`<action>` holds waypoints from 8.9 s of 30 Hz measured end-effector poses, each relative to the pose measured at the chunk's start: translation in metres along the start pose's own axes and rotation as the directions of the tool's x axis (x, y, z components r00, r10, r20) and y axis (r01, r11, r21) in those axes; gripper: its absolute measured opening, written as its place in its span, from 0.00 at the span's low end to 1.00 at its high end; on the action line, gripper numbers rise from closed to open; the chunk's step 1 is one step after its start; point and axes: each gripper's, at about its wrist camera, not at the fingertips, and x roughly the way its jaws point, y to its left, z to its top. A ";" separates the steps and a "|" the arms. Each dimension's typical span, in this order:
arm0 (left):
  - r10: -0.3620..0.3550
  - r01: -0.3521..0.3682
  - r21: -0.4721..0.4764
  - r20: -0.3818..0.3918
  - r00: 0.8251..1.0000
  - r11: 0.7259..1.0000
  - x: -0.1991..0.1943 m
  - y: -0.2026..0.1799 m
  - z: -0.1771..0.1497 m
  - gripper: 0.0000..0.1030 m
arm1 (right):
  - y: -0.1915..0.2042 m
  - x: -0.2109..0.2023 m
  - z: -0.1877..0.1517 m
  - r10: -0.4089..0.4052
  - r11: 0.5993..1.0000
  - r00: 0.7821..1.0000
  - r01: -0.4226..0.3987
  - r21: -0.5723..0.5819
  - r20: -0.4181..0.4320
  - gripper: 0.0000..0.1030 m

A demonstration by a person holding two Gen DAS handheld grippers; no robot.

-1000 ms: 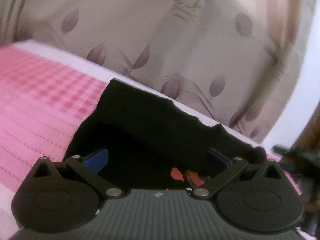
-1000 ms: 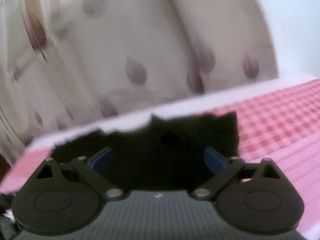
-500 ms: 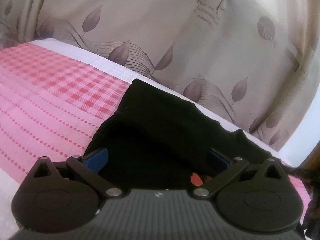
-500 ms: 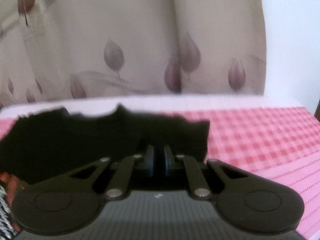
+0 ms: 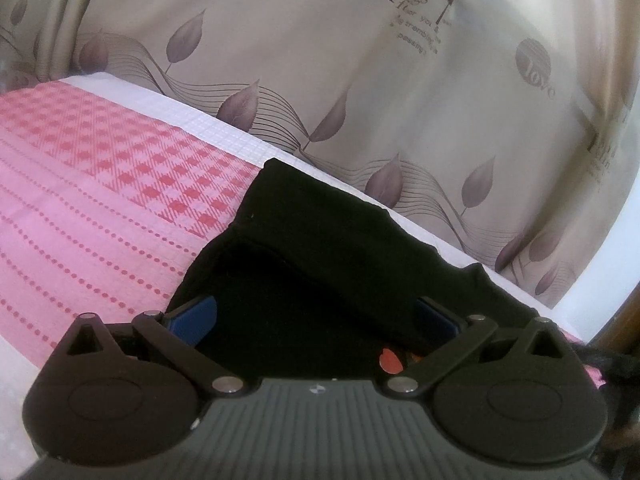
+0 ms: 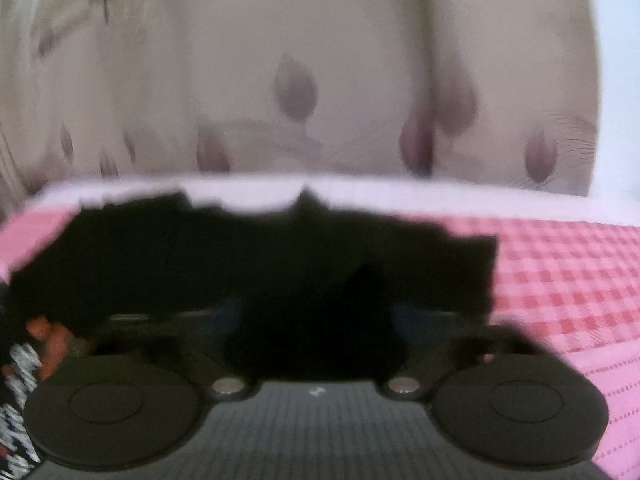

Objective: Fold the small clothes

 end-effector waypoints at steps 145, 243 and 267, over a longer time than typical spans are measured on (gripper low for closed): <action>-0.398 0.450 0.007 -0.455 0.797 0.893 -0.182 0.125 -0.027 0.41 | -0.049 -0.254 -0.211 0.480 0.814 0.876 -0.424 0.396 -0.047 0.42; -0.296 0.302 0.066 -0.089 0.951 0.951 -0.202 0.035 0.038 0.07 | -0.064 -0.249 -0.160 0.521 0.318 0.669 -0.728 0.607 0.529 0.22; -0.283 0.289 0.042 -0.102 0.954 0.956 -0.189 0.043 0.040 0.07 | -0.048 -0.272 -0.177 0.352 0.860 0.936 -0.316 0.400 -0.018 0.79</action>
